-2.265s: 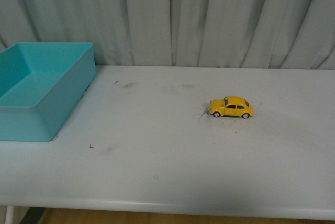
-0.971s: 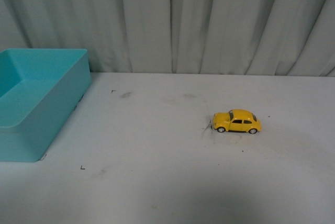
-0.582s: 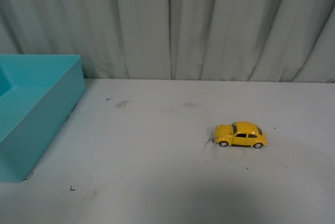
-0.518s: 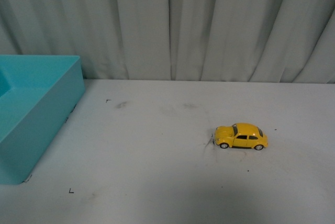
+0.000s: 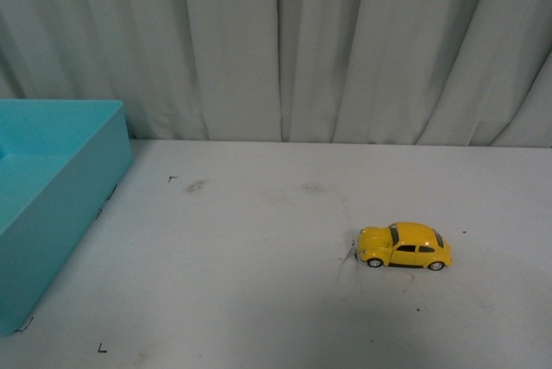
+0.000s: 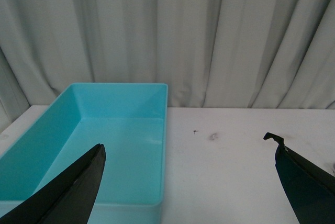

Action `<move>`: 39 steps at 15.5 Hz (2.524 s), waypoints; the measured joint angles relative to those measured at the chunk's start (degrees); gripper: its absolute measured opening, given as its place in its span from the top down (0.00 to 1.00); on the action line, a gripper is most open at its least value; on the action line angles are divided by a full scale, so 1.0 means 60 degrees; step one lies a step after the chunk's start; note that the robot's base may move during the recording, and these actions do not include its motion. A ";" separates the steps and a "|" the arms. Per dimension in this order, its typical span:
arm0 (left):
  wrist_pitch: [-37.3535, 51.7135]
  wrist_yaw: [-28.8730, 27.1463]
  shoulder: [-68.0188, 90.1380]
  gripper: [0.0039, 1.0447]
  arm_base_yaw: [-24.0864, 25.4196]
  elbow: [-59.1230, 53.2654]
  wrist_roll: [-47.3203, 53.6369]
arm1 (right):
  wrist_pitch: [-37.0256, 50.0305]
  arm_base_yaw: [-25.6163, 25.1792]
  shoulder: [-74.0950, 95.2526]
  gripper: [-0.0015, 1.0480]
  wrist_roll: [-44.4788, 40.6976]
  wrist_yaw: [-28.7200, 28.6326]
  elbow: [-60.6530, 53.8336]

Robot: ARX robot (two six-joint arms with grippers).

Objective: Wind up and store yellow beetle toy

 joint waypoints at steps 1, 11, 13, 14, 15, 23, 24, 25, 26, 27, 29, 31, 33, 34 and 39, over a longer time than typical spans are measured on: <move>0.0000 0.0000 0.0000 0.06 0.0000 0.0000 0.0000 | -0.0004 0.0000 0.0000 0.06 0.0000 0.0000 0.0000; -0.0004 0.0000 0.0000 0.06 0.0000 0.0000 0.0000 | 0.0000 0.0000 0.0000 0.06 0.0000 0.0000 0.0000; -0.0004 0.0000 0.0000 0.06 0.0000 0.0000 0.0000 | 0.0000 0.0000 0.0000 0.06 0.0000 0.0000 0.0000; -0.0004 0.0000 0.0000 0.06 0.0000 0.0000 0.0000 | 0.0000 0.0000 0.0000 0.06 0.0000 0.0000 0.0000; -0.0004 0.0000 0.0000 0.06 0.0000 0.0000 0.0000 | 0.0000 0.0000 0.0000 0.06 0.0000 0.0000 0.0000; -0.0004 -0.0004 0.0000 0.06 0.0000 0.0000 0.0000 | 0.5002 -0.3610 0.8863 0.06 0.2820 -0.4255 0.2535; -0.0004 0.0000 0.0000 0.06 0.0000 0.0000 0.0000 | 0.6357 -0.3479 1.0786 0.06 0.2634 -0.3810 0.3311; -0.0004 0.0004 0.0000 0.06 0.0000 0.0000 0.0000 | 0.7231 -0.3224 1.2338 0.06 0.2368 -0.3362 0.4036; -0.0004 -0.0004 0.0000 0.06 0.0000 0.0000 0.0000 | 0.7726 -0.2856 1.3737 0.06 0.1996 -0.3049 0.4819; -0.0004 0.0000 0.0000 0.06 0.0000 0.0000 0.0000 | 0.7912 -0.2320 1.5180 0.06 0.1384 -0.2852 0.5770; -0.0004 0.0000 0.0000 0.06 0.0000 0.0000 0.0000 | 0.7195 -0.1472 1.7041 0.06 0.0273 -0.3541 0.7286; -0.0004 0.0000 0.0000 0.06 0.0000 0.0000 0.0000 | 0.6812 -0.0812 1.8291 0.06 -0.1217 -0.5016 0.8488; -0.0007 0.0000 0.0000 0.06 0.0000 0.0000 0.0000 | 0.5854 -0.0532 1.8797 0.06 -0.3034 -0.6495 0.9147; -0.0007 0.0000 0.0000 0.06 0.0000 0.0000 0.0000 | 0.4954 -0.0474 1.8855 0.06 -0.4014 -0.7191 0.9311; -0.0004 0.0000 0.0000 0.06 0.0000 0.0000 0.0000 | -0.0885 -0.0229 1.9609 0.06 -1.0367 -0.8156 1.0517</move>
